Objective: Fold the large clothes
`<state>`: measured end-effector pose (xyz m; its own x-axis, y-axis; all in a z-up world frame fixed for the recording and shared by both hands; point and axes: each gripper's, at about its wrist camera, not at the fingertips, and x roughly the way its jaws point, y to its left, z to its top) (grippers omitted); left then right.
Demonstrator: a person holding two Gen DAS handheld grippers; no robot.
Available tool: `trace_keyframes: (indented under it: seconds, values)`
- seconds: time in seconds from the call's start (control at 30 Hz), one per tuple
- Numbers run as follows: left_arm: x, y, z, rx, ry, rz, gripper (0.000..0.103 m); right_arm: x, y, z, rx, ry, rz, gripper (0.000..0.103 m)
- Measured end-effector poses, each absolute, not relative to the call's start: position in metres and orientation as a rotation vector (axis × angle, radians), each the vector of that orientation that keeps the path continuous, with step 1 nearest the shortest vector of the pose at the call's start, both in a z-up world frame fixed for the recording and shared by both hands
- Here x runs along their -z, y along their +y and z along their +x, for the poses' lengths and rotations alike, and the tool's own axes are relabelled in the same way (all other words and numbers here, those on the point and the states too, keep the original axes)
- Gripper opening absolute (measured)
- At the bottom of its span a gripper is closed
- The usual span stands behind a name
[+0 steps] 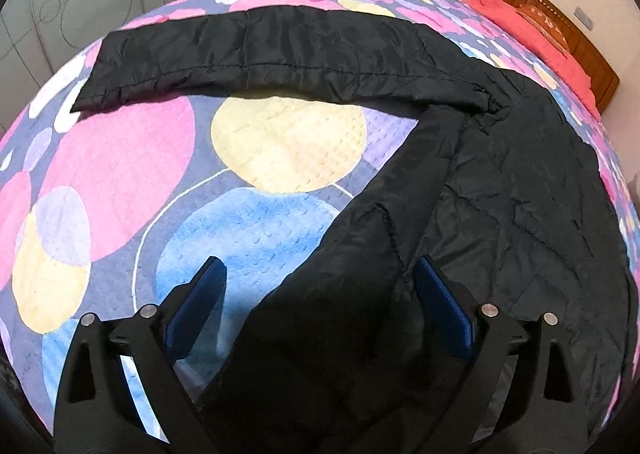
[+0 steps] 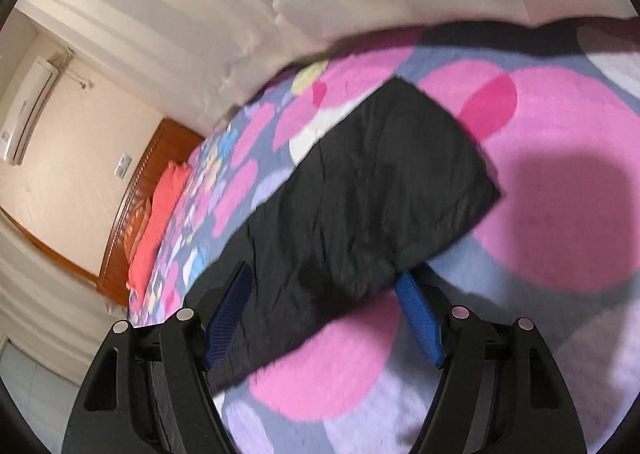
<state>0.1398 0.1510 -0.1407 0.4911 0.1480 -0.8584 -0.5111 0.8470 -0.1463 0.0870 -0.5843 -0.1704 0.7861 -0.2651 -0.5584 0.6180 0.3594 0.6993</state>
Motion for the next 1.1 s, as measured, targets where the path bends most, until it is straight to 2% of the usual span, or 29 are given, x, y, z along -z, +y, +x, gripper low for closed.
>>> trace_keyframes:
  seconds: [0.07, 0.1, 0.13, 0.17, 0.2, 0.3, 0.5, 0.73, 1.1]
  values:
    - [0.140, 0.149, 0.138, -0.426, 0.972, -0.395, 0.095, 0.171, -0.588, 0.086, 0.603, 0.348, 1.065, 0.069]
    - [0.139, 0.148, 0.136, -0.431, 0.965, -0.389, 0.095, 0.171, -0.588, 0.088, 0.621, 0.351, 1.051, 0.057]
    - [0.139, 0.147, 0.138, -0.435, 0.960, -0.383, 0.095, 0.172, -0.590, 0.091, 0.641, 0.370, 1.037, 0.049]
    - [0.140, 0.146, 0.137, -0.441, 0.955, -0.367, 0.095, 0.174, -0.593, 0.089, 0.643, 0.375, 1.040, 0.034]
    - [0.142, 0.144, 0.137, -0.445, 0.954, -0.346, 0.095, 0.178, -0.597, 0.088, 0.641, 0.376, 1.052, 0.024]
    - [0.146, 0.140, 0.138, -0.450, 0.949, -0.306, 0.096, 0.173, -0.598, 0.092, 0.647, 0.388, 1.015, 0.014]
    - [0.150, 0.139, 0.140, -0.458, 0.953, -0.294, 0.098, 0.108, -0.539, 0.116, 0.562, 0.357, 0.750, 0.013]
    - [0.153, 0.137, 0.142, -0.463, 0.951, -0.285, 0.101, 0.047, -0.409, 0.194, 0.299, 0.388, 0.440, 0.013]
    - [0.158, 0.138, 0.144, -0.459, 0.947, -0.285, 0.101, 0.048, -0.221, 0.296, -0.027, 0.501, 0.209, 0.012]
